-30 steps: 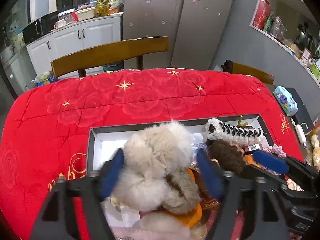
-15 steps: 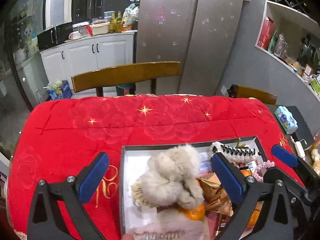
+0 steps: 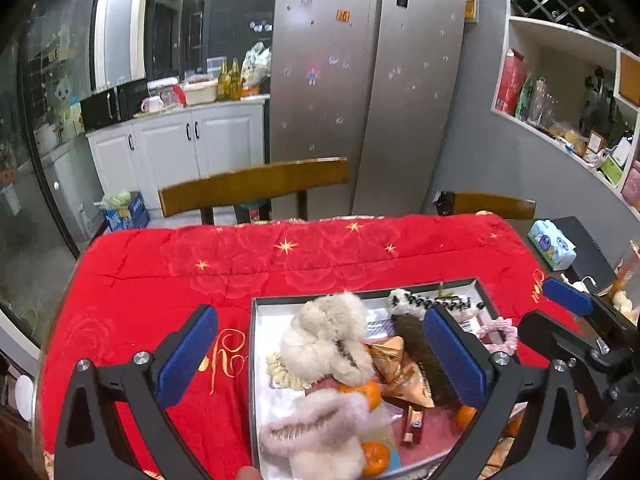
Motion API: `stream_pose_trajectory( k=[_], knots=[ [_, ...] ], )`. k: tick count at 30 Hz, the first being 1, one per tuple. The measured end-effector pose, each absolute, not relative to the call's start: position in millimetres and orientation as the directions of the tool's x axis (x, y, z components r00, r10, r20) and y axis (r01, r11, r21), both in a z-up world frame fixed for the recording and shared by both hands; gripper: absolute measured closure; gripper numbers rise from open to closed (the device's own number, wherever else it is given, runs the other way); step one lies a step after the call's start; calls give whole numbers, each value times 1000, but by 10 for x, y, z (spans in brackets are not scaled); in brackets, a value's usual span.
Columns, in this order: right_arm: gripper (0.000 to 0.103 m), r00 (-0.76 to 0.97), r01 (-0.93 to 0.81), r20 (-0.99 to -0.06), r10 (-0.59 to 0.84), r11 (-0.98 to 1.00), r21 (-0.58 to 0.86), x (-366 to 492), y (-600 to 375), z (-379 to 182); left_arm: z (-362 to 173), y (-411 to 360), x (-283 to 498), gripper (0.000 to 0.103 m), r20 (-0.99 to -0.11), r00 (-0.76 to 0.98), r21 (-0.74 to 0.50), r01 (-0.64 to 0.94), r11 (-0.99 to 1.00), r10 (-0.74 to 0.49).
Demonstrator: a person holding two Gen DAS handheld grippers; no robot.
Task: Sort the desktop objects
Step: 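Withdraw both open tools from the tray back toward the pile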
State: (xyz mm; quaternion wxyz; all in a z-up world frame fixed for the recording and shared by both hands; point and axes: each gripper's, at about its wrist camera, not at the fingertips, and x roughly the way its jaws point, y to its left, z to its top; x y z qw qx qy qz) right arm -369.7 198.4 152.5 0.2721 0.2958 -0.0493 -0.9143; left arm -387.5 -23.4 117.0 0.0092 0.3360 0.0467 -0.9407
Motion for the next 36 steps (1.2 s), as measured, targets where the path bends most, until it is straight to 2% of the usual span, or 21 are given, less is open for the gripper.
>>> stream_pose_trajectory(
  k=[5,10,31,36],
  knots=[
    [0,-697,454,-500,-514,-856,247,-3420,2091,1691,1412,-207,-3561,0,-613,-789,-121,30,-992,51],
    [0,-716,460,-474,-512,-857,232,-3072,2131,1780,1529,-229,-3126,0,-589,-808,-103,49,-993,21],
    [0,-721,453,-478,-501,-863,222,-2026,2198,1653,1371,-107,-1929,0,-578,-816,-68,31,-997,14],
    [0,-716,440,-483,-504,-863,249,-1829,2253,1614,1275,-57,-1733,0,-590,-806,-75,-1,-997,45]
  ],
)
